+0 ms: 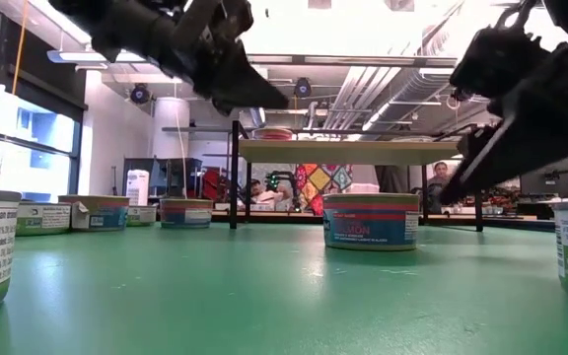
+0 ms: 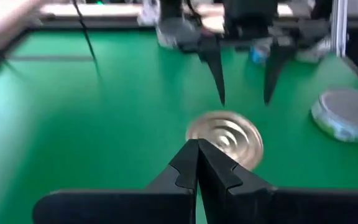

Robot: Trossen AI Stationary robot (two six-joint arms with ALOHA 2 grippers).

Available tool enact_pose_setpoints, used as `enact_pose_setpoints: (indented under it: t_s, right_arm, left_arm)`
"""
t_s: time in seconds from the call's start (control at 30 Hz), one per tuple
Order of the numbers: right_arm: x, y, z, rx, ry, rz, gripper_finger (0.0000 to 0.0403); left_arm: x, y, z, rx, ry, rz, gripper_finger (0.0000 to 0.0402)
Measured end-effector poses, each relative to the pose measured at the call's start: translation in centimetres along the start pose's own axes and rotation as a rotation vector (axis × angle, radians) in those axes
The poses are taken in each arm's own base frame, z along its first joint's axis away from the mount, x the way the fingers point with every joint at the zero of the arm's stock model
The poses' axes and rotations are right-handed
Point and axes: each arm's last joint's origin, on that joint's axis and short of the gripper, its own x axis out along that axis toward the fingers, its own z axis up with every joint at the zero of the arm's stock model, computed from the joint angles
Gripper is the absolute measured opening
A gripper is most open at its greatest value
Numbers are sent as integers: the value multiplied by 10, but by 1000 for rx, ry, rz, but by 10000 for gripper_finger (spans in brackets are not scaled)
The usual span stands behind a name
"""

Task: Stack canned seafood by type on shelf
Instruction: Put the blue pink tuna can on the shelf

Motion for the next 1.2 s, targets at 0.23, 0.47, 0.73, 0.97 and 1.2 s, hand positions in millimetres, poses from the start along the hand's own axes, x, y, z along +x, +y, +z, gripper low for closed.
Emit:
enact_pose_setpoints:
  t_s: [0.23,0.47,0.73,0.97,1.2]
  right_arm:
    - [2,-5,7,-6,65,97,261]
    - [9,-29,11,-6,101,-18,282]
    - [12,-35,12,-74,97,-36,354]
    - [35,-33,6,-135,46,-42,362]
    - [55,-29,7,-157,-82,-11,362]
  left_arm:
    - [11,-16,-15,-48,56,13,0]
    - [30,-22,-34,-90,90,12,0]
    - [48,-24,-56,-127,140,6,0]
    - [60,-29,-69,-166,149,-151,0]
    - [76,-30,-82,-208,84,-176,0]
